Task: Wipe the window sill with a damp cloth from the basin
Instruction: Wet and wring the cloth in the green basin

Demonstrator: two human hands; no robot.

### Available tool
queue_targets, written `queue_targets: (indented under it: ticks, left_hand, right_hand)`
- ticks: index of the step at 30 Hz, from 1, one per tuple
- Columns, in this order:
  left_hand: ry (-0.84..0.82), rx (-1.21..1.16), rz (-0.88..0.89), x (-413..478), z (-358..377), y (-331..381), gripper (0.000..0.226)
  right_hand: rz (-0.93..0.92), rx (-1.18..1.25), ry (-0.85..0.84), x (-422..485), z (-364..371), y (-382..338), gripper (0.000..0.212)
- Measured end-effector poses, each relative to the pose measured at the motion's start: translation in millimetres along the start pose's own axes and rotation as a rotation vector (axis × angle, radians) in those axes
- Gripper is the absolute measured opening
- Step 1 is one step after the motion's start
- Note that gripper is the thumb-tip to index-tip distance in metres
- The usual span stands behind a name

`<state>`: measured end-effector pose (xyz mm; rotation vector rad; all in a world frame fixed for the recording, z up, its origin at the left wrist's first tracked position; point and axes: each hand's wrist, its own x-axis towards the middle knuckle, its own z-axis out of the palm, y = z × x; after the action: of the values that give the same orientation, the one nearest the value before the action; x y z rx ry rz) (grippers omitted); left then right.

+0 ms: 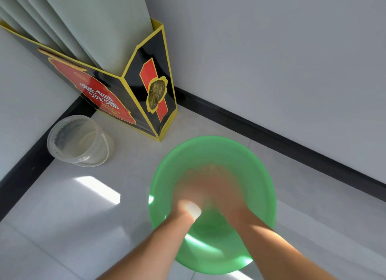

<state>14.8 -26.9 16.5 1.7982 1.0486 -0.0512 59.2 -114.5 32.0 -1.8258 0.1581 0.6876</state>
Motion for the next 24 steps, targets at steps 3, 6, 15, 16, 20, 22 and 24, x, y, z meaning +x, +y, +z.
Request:
queue_targets:
  ticks: [3, 6, 15, 16, 20, 22, 24]
  left_hand:
    - [-0.010, -0.010, 0.012, 1, 7, -5, 0.060]
    - [-0.034, -0.047, 0.011, 4, 11, -6, 0.056]
    - [-0.084, -0.087, 0.055, 3, 14, -2, 0.040]
    - [-0.083, -0.103, 0.054, 4, 14, -1, 0.040]
    - [-0.114, -0.293, -0.017, 11, 3, 3, 0.024]
    - [-0.187, -0.395, -0.037, 12, -3, 5, 0.019]
    - [-0.203, -0.384, -0.006, 7, -1, 6, 0.013]
  right_hand:
    - [0.011, 0.009, 0.011, 1, 1, 6, 0.027]
    - [0.040, 0.023, 0.030, 4, 2, 10, 0.025]
    - [0.059, 0.092, 0.070, 8, 7, 18, 0.024]
    - [0.070, 0.115, 0.063, 9, 7, 17, 0.024]
    - [0.077, 0.192, -0.045, 8, -6, 7, 0.017]
    - [0.073, 0.267, -0.107, 11, -17, 3, 0.022]
    - [0.062, 0.293, -0.113, 14, -18, 0, 0.026]
